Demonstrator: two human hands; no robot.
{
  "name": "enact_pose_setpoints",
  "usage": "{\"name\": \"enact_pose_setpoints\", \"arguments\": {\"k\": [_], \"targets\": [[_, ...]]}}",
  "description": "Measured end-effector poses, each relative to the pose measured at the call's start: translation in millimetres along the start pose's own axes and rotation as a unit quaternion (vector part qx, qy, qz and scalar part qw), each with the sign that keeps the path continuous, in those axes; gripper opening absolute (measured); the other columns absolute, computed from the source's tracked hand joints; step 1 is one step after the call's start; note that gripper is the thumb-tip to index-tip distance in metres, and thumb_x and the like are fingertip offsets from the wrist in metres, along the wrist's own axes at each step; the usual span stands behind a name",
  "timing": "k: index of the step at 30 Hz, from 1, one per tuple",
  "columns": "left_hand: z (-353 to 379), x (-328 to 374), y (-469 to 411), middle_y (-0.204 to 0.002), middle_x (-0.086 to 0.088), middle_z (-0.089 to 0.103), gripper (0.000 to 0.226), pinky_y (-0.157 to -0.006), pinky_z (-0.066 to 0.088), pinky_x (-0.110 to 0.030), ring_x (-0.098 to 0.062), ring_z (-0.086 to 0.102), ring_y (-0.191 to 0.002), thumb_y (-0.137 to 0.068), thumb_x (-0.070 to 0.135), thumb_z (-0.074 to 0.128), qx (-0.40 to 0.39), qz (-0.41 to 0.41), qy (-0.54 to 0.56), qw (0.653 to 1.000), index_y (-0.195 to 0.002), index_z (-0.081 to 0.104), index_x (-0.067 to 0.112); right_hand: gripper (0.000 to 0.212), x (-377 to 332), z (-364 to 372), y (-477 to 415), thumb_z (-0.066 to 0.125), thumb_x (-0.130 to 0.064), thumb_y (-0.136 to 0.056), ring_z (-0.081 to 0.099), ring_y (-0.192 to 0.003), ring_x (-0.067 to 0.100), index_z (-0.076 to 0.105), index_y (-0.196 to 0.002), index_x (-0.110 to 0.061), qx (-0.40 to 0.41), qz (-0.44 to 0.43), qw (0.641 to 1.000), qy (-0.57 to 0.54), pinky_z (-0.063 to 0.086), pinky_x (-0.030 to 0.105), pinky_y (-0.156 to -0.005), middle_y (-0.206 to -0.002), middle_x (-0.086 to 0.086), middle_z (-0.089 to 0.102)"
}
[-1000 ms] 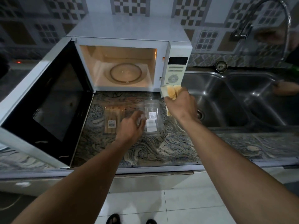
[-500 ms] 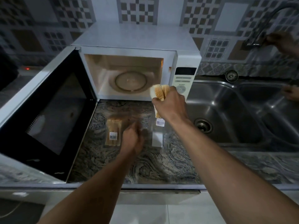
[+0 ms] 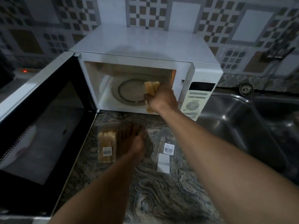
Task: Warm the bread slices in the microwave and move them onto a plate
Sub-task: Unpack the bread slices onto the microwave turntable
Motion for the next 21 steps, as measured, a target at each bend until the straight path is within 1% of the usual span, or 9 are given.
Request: {"name": "enact_pose_setpoints", "arguments": {"k": [1,3,5,7,10,13,15,18,21], "targets": [[0.0,-1.3,2.6,-0.165,0.002,0.002,0.059,-0.123,0.005,-0.046,-0.029,0.005,-0.151,-0.098,0.037,0.03,0.01,0.013,-0.049,0.999,-0.154,0.014,0.039,0.044,1.9,7.1,-11.0,0.07,-0.042,-0.088,0.064,-0.102,0.029,0.058,-0.118,-0.012,-0.012,0.005,1.0,-0.003,0.04,0.031,-0.068,-0.1,0.005,0.06],[-2.3,-1.4,8.0,-0.165,-0.002,0.006,0.063,-0.121,0.012,-0.051,-0.028,0.006,-0.151,-0.093,0.045,0.021,0.022,0.044,-0.086,0.995,-0.155,0.012,0.038,0.042,4.3,20.0,-30.8,0.069,-0.041,-0.089,0.064,-0.103,0.027,0.059,-0.119,-0.013,-0.028,0.014,1.0,0.001,0.043,0.03,-0.07,-0.098,0.002,0.058],[-4.3,1.0,6.9,-0.164,-0.006,0.012,0.062,-0.12,0.015,-0.049,-0.028,0.009,-0.151,-0.093,0.042,0.021,0.028,0.061,-0.104,0.992,-0.155,0.018,0.034,0.05,6.8,31.9,-50.2,0.069,-0.041,-0.089,0.062,-0.11,0.029,0.056,-0.126,-0.011,-0.027,0.019,0.999,-0.005,0.049,0.033,-0.08,-0.115,0.006,0.064],[-3.8,3.3,5.4,-0.164,-0.008,0.013,0.057,-0.121,0.016,-0.046,-0.028,0.01,-0.151,-0.098,0.041,0.022,0.032,0.057,-0.098,0.993,-0.155,0.021,0.033,0.057,8.0,44.0,-64.8,0.069,-0.041,-0.089,0.06,-0.116,0.03,0.051,-0.134,-0.009,-0.033,0.019,0.999,-0.017,0.049,0.034,-0.087,-0.129,0.01,0.061],[-2.7,2.6,3.9,-0.164,-0.007,0.015,0.057,-0.121,0.016,-0.045,-0.027,0.01,-0.151,-0.099,0.042,0.018,0.045,0.058,-0.088,0.993,-0.154,0.023,0.033,0.057,4.2,59.8,-82.9,0.069,-0.046,-0.087,0.06,-0.116,0.027,0.055,-0.13,-0.012,-0.026,0.006,1.0,-0.008,0.042,0.029,-0.079,-0.125,0.007,0.062],[-2.8,3.4,1.7,-0.164,-0.007,0.016,0.061,-0.122,0.014,-0.046,-0.025,0.008,-0.152,-0.096,0.043,0.01,0.048,0.063,-0.088,0.993,-0.154,0.026,0.031,0.054,5.6,68.9,-101.4,0.074,-0.049,-0.081,0.063,-0.111,0.028,0.063,-0.121,-0.014,-0.007,0.003,1.0,-0.002,0.046,0.029,-0.079,-0.119,0.007,0.067],[-2.6,4.0,1.4,-0.164,-0.006,0.015,0.065,-0.121,0.015,-0.047,-0.025,0.008,-0.152,-0.093,0.044,0.007,0.043,0.055,-0.089,0.994,-0.154,0.026,0.03,0.055,5.8,73.0,-107.3,0.074,-0.045,-0.084,0.063,-0.114,0.026,0.06,-0.125,-0.011,-0.021,0.007,1.0,-0.001,0.045,0.028,-0.079,-0.122,0.008,0.066],[-4.1,4.4,1.1,-0.163,-0.007,0.019,0.066,-0.121,0.016,-0.047,-0.025,0.011,-0.152,-0.092,0.044,0.007,0.041,0.052,-0.083,0.994,-0.153,0.028,0.029,0.062,9.3,76.4,-114.2,0.072,-0.043,-0.087,0.06,-0.118,0.027,0.05,-0.133,-0.008,-0.029,0.027,0.999,-0.007,0.042,0.029,-0.081,-0.128,0.01,0.063],[-5.0,4.0,1.4,-0.163,-0.006,0.019,0.067,-0.121,0.016,-0.047,-0.024,0.01,-0.152,-0.091,0.044,0.006,0.043,0.051,-0.081,0.994,-0.153,0.028,0.03,0.062,9.0,76.2,-116.2,0.072,-0.041,-0.089,0.06,-0.118,0.027,0.048,-0.135,-0.008,-0.031,0.016,0.999,-0.003,0.042,0.029,-0.08,-0.129,0.01,0.062]]}}
Point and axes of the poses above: each hand's wrist, its own y-axis away from the middle knuckle, its own z-axis out of the palm, x = y × z, the point moved 6 cm from there along -y, towards the middle knuckle
